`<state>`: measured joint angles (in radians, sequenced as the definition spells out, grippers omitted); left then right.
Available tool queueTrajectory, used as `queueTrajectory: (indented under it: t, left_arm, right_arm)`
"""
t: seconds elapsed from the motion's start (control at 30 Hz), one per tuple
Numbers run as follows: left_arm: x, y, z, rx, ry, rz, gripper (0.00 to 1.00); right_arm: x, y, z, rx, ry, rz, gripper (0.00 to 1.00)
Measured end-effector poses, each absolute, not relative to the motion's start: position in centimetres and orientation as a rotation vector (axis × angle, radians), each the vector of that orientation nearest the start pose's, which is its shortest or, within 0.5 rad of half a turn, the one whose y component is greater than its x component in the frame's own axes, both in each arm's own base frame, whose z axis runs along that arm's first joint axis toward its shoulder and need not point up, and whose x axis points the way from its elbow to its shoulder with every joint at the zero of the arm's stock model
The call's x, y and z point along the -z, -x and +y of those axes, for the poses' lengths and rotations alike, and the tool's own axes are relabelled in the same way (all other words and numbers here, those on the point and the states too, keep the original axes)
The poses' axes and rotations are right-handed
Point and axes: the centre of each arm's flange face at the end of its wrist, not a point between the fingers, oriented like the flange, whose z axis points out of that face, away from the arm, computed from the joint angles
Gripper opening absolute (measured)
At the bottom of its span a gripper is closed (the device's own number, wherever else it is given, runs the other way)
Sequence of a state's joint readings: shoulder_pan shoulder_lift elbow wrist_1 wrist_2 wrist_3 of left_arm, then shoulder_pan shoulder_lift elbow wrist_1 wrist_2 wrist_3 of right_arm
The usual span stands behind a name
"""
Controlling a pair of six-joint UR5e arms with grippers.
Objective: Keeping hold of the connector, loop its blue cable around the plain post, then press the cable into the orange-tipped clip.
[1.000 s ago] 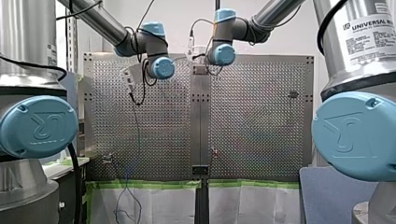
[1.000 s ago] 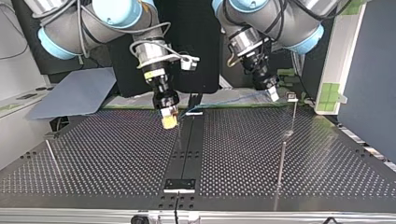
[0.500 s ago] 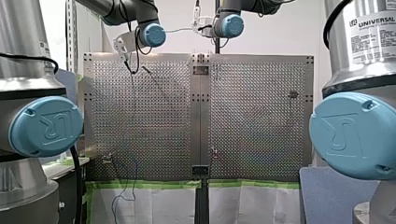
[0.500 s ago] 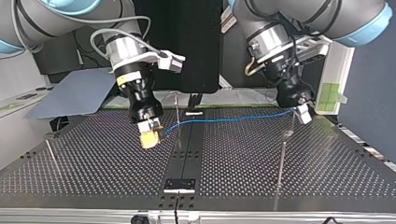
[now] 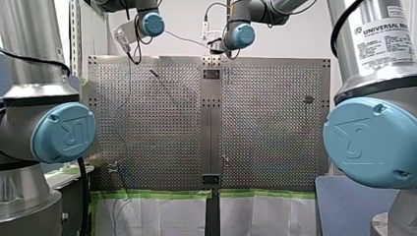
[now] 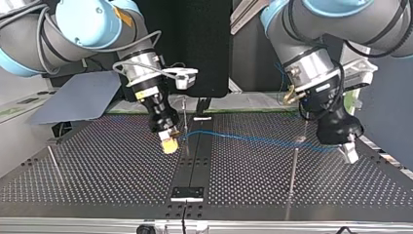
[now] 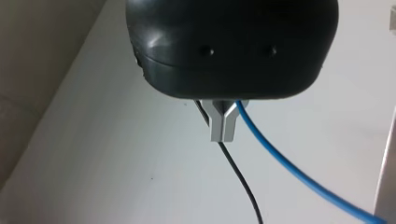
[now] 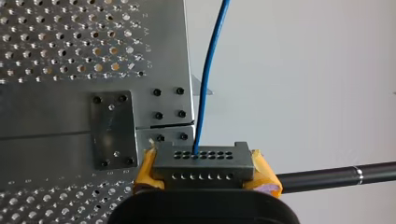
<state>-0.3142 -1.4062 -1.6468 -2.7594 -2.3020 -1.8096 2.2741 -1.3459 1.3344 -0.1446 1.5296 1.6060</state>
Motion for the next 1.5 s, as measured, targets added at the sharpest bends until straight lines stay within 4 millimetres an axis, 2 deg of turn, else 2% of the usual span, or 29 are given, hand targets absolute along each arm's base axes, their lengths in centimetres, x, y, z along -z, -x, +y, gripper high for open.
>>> queueTrajectory:
  t: [0.3, 0.43, 0.67, 0.83, 1.0, 1.23, 1.37, 1.5]
  left_arm:
    - [-55.9, -44.2, -17.6, 0.097, 0.618, 1.107, 0.00]
    - [-55.8, -46.2, -16.5, 0.105, 0.625, 1.126, 0.00]
    - [-55.3, -49.9, -14.0, 0.073, 0.612, 1.184, 0.00]
    - [-54.7, -51.1, -12.2, 0.049, 0.604, 1.227, 0.00]
    - [-52.5, -52.6, -10.4, 0.014, 0.597, 1.302, 0.00]
    - [-48.7, -54.7, -7.8, -0.036, 0.587, 1.426, 0.00]
    - [-45.5, -55.7, -7.4, -0.037, 0.575, 1.505, 0.00]
    - [-42.6, -56.6, -7.9, -0.015, 0.550, 1.553, 0.00]
  right_arm:
    - [-50.5, -49.2, -37.4, -1.859, -1.581, -0.722, 0.00]
    - [-50.3, -49.8, -38.3, -1.852, -1.586, -0.721, 0.00]
    - [-48.5, -51.5, -40.2, -1.842, -1.607, -0.718, 0.00]
    - [-46.5, -52.5, -41.3, -1.831, -1.627, -0.725, 0.00]
    - [-45.0, -53.0, -42.0, -1.822, -1.638, -0.730, 0.00]
    - [-44.6, -53.2, -42.4, -1.826, -1.627, -0.728, 0.00]
    - [-44.3, -53.3, -42.6, -1.821, -1.628, -0.732, 0.00]
    - [-43.1, -53.7, -42.8, -1.808, -1.644, -0.739, 0.00]
